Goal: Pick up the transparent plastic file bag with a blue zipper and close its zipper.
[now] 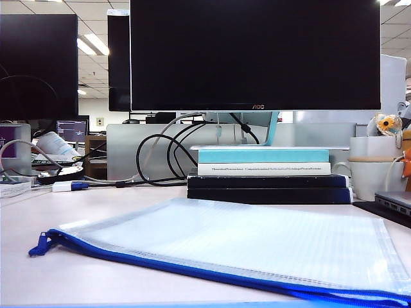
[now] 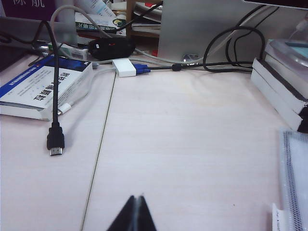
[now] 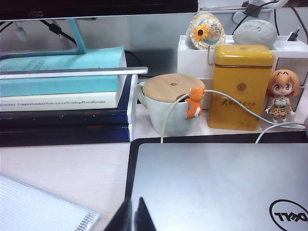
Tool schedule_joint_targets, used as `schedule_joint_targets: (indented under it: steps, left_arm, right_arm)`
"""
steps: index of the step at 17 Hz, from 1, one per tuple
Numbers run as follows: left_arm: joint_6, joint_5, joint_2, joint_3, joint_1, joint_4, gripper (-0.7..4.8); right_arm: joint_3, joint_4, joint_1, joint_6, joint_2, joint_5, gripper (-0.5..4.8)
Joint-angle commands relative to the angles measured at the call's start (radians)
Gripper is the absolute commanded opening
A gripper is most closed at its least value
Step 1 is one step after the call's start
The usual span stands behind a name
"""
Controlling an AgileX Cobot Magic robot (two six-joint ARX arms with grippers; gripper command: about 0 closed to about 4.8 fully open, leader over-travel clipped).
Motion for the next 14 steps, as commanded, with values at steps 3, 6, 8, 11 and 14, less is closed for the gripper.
schedule_joint_targets:
  steps: [3, 6, 8, 11, 14]
  left_arm:
    - [-0.009, -0.006, -0.003, 0.0, 0.001, 0.017, -0.06]
    - [-0.071, 0.004, -0.003, 0.002, 0.001, 0.017, -0.05]
    - [-0.078, 0.013, -0.003, 0.007, 0.001, 0.018, -0.06]
    - [-0.134, 0.058, -0.003, 0.06, 0.001, 0.024, -0.06]
    - [-0.09, 0.057, -0.002, 0.154, 0.001, 0.005, -0.06]
  right_arm:
    - [-0.001, 0.035, 0.0, 0.001, -0.002, 0.004, 0.21]
    - [-0.001, 0.036, 0.0, 0.039, -0.002, 0.005, 0.21]
    - [-0.001, 0.036, 0.0, 0.085, -0.002, 0.005, 0.21]
    - [0.03, 0.035, 0.0, 0.218, -0.002, -0.029, -0.08]
    - [0.104, 0.03, 0.001, 0.235, 0.01, -0.051, -0.08]
